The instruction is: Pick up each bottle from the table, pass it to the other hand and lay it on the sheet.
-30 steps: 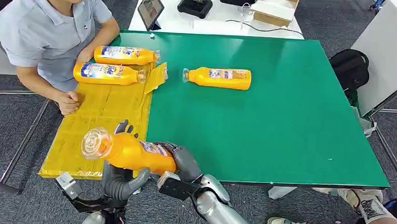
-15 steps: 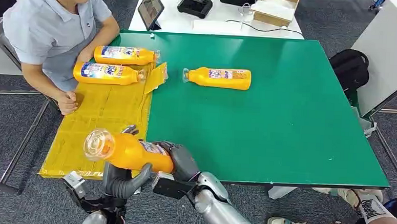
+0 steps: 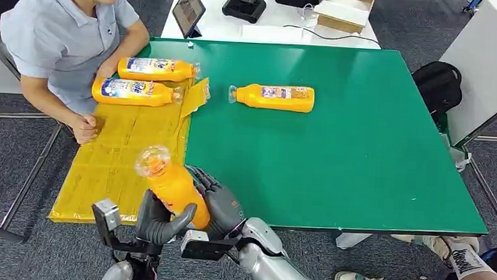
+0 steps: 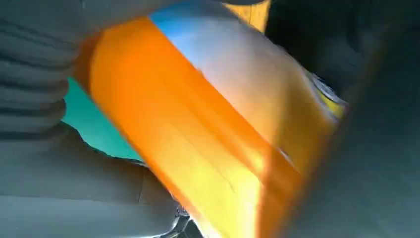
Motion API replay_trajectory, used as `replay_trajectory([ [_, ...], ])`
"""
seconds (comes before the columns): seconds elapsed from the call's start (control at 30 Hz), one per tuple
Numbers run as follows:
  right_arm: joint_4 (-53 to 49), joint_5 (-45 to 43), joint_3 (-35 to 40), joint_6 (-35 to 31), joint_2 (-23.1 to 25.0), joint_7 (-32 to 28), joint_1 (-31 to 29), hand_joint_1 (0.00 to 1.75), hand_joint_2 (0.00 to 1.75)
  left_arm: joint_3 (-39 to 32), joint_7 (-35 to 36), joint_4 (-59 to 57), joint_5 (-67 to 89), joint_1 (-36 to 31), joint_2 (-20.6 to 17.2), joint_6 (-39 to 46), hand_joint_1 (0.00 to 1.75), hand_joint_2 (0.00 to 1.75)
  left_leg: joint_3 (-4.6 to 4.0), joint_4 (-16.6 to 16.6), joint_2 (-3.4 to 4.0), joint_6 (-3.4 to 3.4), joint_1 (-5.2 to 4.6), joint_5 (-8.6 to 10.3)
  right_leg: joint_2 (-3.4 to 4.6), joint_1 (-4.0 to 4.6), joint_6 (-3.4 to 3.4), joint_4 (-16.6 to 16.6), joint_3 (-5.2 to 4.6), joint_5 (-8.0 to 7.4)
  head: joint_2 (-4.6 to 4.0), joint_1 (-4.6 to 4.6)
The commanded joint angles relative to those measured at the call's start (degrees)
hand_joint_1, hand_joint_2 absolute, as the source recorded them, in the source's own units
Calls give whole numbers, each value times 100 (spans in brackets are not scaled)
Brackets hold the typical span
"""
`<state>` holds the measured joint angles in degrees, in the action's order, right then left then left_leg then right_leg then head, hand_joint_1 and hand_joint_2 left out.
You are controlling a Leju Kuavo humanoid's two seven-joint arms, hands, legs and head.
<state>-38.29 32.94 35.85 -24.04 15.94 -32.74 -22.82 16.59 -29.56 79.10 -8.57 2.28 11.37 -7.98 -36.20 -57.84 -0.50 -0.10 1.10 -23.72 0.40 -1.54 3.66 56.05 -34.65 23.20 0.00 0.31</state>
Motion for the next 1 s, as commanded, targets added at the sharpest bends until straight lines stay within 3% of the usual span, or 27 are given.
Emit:
replay_trajectory([
  [0.03,156,-25,211,-38,-178,-66,-8,0,0,-77,231,-619,49,-273,-128,102,175,175,16,7,-1,4,0,-3,-6,2,-11,-6,16,4,0,-2],
  [0.4,-26,-161,108,-200,-184,-266,130,0,0,-956,187,-196,897,-597,-402,1856,175,175,34,3,9,4,6,-12,0,11,-25,-2,33,10,0,2],
  [0.53,228,-252,151,-227,-86,-386,32,0,0,-1300,139,-402,648,-1017,-444,2004,175,175,16,3,1,1,7,-1,-5,9,-16,-2,15,2,0,2],
  [1.0,299,-449,136,-155,-64,-501,-2,0,0,-1296,-40,-540,1008,-1286,-656,2321,175,175,34,4,0,-2,10,-3,-9,13,-33,0,35,6,0,-2],
])
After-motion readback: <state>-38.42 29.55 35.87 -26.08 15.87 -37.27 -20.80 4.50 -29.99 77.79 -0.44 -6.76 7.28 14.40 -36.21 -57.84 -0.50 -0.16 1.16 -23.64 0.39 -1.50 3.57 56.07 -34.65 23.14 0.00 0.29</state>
